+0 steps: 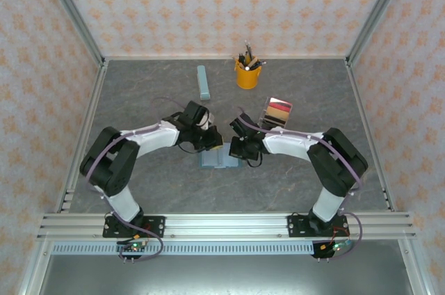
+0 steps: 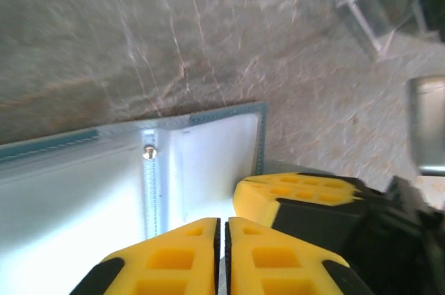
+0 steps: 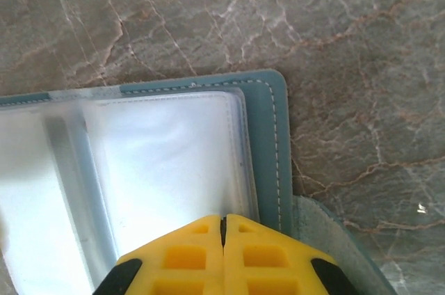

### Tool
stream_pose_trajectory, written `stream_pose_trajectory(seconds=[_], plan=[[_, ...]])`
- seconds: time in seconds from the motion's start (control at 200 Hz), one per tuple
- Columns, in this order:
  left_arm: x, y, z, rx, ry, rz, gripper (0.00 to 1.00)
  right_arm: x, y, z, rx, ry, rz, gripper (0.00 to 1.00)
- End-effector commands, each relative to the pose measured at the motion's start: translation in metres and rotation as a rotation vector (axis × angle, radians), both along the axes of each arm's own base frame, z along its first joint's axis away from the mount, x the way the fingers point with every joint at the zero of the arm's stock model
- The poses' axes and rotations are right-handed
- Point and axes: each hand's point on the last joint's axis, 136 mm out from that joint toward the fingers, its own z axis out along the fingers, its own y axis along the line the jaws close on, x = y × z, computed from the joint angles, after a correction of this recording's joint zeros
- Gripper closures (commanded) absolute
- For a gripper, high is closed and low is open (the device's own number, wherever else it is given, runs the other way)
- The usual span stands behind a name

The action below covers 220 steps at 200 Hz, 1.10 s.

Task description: Take the credit cards out of the card holder

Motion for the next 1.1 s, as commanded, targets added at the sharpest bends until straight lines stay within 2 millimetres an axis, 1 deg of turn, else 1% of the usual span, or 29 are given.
stream_pose_trajectory(seconds=[0.0,0.095,0.205,0.31,0.39,0.525,0.681,0.961,1.096], plan=[[-0.008,0.041,-0.011,0.116,0.024,0.068,0.78,-0.004,-0.017,-0.014,-0.100,0.036,-0.021,0.95],[-0.013,0.055,-0.010,0.135,0.030,0.085,0.68,-0.005,-0.018,-0.017,-0.110,0.044,-0.022,0.95],[-0.021,0.060,-0.010,0.157,0.042,0.066,0.59,-0.004,-0.018,-0.017,-0.115,0.046,-0.024,0.95],[-0.027,0.057,-0.014,0.140,0.060,0.040,0.56,-0.005,-0.018,-0.018,-0.121,0.052,-0.022,0.95],[-0.028,0.055,-0.016,0.128,0.065,0.031,0.55,-0.005,-0.018,-0.019,-0.123,0.056,-0.021,0.95],[-0.027,0.046,-0.019,0.098,0.071,0.008,0.55,-0.006,-0.019,-0.020,-0.126,0.060,-0.019,0.95],[-0.027,0.039,-0.025,0.101,0.085,-0.013,0.60,-0.006,-0.019,-0.021,-0.128,0.063,-0.019,0.95],[-0.024,0.036,-0.032,0.104,0.101,-0.015,0.60,-0.008,-0.020,-0.023,-0.131,0.070,-0.016,0.95],[-0.023,0.034,-0.032,0.100,0.101,-0.019,0.65,-0.008,-0.020,-0.024,-0.131,0.071,-0.015,0.95]])
